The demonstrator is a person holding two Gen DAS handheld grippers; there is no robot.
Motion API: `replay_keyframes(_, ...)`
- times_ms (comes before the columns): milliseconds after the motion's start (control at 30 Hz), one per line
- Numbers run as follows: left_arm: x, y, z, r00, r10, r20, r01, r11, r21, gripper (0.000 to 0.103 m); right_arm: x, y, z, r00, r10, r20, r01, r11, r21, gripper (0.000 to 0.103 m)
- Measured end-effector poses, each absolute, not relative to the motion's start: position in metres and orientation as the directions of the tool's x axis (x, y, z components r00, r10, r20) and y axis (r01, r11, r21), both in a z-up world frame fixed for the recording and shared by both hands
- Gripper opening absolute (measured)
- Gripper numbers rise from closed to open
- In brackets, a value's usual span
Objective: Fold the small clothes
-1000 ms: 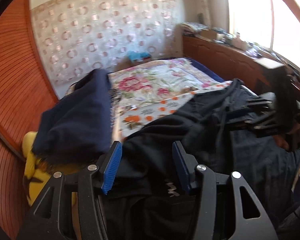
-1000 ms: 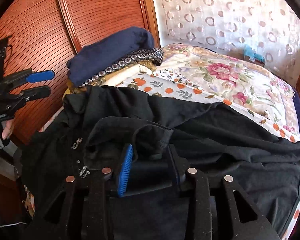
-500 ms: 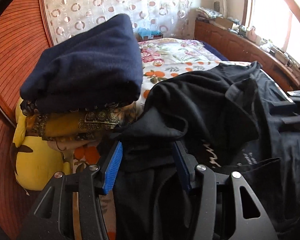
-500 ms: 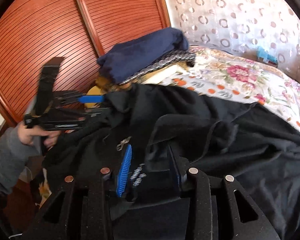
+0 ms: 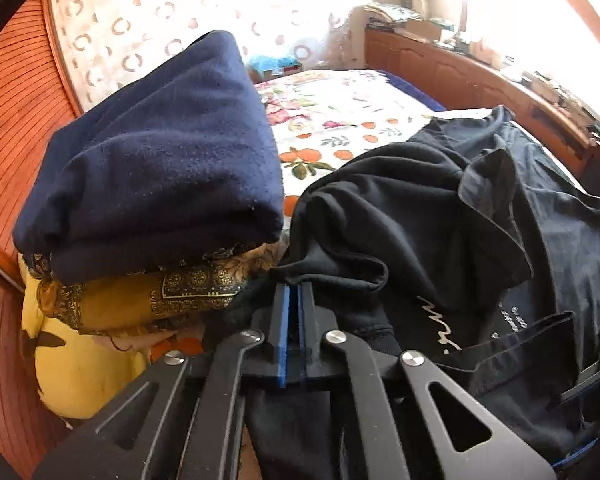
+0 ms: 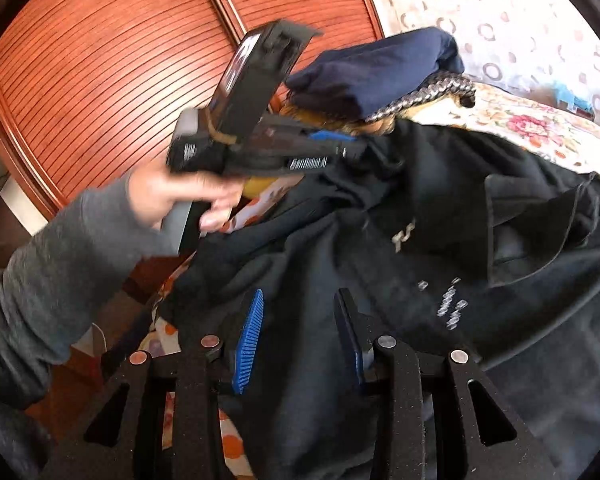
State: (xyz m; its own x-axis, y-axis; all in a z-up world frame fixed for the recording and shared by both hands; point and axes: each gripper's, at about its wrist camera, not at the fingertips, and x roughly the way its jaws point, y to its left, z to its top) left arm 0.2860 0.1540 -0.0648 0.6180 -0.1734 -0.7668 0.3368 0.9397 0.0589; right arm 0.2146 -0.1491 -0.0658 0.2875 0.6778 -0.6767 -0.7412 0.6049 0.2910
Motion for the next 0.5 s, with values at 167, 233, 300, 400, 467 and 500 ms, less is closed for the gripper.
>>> replay_keyframes(167, 0.273, 0.181, -0.029, 0.68, -0.184, -0.709, 0.313, 0.948, 0.055, 0.001, 0.213, -0.142, -0.067, 0.272, 0.683, -0.678, -0.755, 0.588, 0.29, 0.038)
replay_keyframes(233, 0.27, 0.196, -0.014, 0.71, -0.163, -0.685, 0.283, 0.957, 0.066, 0.001, 0.215, -0.13, -0.07, 0.257, 0.691, -0.676, -0.763, 0.575, 0.297, 0.038)
replay_keyframes(300, 0.272, 0.209, -0.004, 0.722, -0.153, -0.675, 0.262, 0.963, 0.062, 0.001, 0.214, -0.118, -0.073, 0.243, 0.696, -0.675, -0.77, 0.562, 0.302, 0.038)
replay_keyframes(400, 0.274, 0.217, 0.001, 0.725, -0.153, -0.672, 0.259, 0.964, 0.06, 0.001, 0.206, -0.103, -0.075, 0.213, 0.707, -0.674, -0.79, 0.53, 0.307, 0.038)
replay_keyframes(467, 0.276, 0.213, 0.0, 0.722, -0.148, -0.676, 0.267, 0.961, 0.075, 0.001, 0.2, -0.091, -0.076, 0.194, 0.713, -0.673, -0.807, 0.507, 0.304, 0.038)
replay_keyframes(500, 0.276, 0.213, -0.001, 0.72, -0.149, -0.677, 0.269, 0.96, 0.075, 0.001, 0.197, -0.085, -0.076, 0.189, 0.715, -0.673, -0.813, 0.498, 0.302, 0.038)
